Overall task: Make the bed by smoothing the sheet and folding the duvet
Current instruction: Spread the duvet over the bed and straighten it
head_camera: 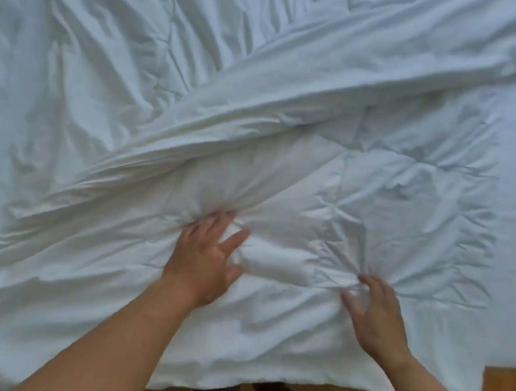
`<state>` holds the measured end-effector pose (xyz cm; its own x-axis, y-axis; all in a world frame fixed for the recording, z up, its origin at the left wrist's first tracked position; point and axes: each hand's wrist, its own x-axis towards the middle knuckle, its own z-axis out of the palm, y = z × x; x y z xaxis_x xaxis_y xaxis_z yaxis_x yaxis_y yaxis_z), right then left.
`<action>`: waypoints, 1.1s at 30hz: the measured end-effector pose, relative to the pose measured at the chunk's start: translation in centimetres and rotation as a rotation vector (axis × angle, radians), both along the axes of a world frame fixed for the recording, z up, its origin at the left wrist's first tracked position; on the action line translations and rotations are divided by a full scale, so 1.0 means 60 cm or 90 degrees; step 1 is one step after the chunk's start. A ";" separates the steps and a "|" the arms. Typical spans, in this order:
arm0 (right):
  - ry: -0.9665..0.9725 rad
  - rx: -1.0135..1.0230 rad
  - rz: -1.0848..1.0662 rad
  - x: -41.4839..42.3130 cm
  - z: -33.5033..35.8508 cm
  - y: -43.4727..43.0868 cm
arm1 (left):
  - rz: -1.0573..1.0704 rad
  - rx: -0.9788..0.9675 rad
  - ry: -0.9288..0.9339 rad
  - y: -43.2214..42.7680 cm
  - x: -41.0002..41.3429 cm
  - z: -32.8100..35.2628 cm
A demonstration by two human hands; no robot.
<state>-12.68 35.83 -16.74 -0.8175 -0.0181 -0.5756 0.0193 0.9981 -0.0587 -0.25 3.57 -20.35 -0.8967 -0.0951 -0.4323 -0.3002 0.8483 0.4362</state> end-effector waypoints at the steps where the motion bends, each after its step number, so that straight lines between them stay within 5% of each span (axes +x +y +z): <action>1: 0.024 0.020 -0.033 -0.012 -0.006 0.038 | 0.003 -0.022 -0.017 -0.001 0.004 -0.018; 6: 0.089 0.095 -0.318 -0.080 -0.011 0.202 | 0.016 -0.108 -0.015 0.014 -0.008 -0.038; 11: 0.067 0.013 -0.369 -0.111 -0.041 0.296 | 0.162 -0.173 -0.017 0.102 -0.133 0.003; 17: 0.176 0.019 -0.408 -0.153 -0.057 0.397 | -0.125 -0.027 0.131 0.340 -0.355 0.007; 20: 0.118 -0.048 -0.487 -0.165 -0.073 0.445 | -0.243 -0.030 0.149 0.463 -0.440 -0.004; 25: 0.108 -0.142 -0.409 -0.128 -0.104 0.454 | -0.370 -0.101 0.208 0.582 -0.597 -0.019; 29: 0.122 -0.221 -0.406 -0.092 -0.102 0.525 | -0.404 -0.261 0.089 0.611 -0.644 -0.042; 33: 0.063 -0.208 -0.437 -0.055 -0.120 0.556 | -0.364 -0.284 0.003 0.602 -0.614 -0.062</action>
<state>-15.98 69.22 -23.95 -0.7539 0.3557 -0.5523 0.6081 0.6960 -0.3819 -37.08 39.67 -24.05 -0.8603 0.2233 -0.4584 0.2451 0.9694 0.0123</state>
